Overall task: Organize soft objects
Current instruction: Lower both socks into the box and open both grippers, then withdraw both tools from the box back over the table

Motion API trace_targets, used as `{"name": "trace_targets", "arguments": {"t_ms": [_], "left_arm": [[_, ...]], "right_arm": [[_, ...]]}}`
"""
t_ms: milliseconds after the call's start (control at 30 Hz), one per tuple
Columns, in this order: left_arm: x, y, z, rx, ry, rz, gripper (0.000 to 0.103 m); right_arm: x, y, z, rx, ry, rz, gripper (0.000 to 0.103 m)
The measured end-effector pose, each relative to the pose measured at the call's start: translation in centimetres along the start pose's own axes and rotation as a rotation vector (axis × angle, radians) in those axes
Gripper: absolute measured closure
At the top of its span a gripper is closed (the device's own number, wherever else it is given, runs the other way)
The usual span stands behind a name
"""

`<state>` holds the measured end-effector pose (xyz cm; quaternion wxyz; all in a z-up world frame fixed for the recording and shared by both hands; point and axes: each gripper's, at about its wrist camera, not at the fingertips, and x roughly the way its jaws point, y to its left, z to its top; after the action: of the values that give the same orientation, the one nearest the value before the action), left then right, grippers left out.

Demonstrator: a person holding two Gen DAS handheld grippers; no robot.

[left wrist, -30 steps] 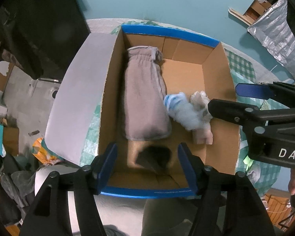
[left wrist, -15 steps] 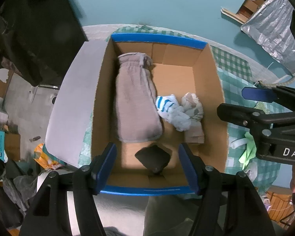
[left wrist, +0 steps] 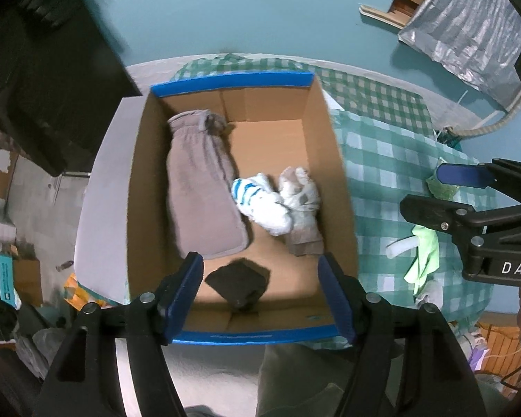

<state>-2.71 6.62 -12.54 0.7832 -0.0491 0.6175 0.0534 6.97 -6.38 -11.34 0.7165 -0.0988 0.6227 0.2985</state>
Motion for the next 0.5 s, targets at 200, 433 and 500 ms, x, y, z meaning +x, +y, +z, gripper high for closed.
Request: {"name": "trace_targets", "arguments": {"t_ms": [200, 433, 500], "left_arm": [[-0.4, -2.7, 0.3, 0.044, -0.003, -0.006, 0.032], [0.0, -6.2, 0.6, 0.091, 0.011, -0.029, 0.032], [0.1, -7.4, 0.6, 0.113, 0.015, -0.033, 0.032]], "right_arm": [[-0.5, -3.3, -1.9, 0.053, 0.004, -0.014, 0.028], [-0.7, -7.0, -4.3, 0.104, 0.024, -0.037, 0.028], [-0.8, -8.0, -4.9, 0.118, 0.03, -0.045, 0.028]]}}
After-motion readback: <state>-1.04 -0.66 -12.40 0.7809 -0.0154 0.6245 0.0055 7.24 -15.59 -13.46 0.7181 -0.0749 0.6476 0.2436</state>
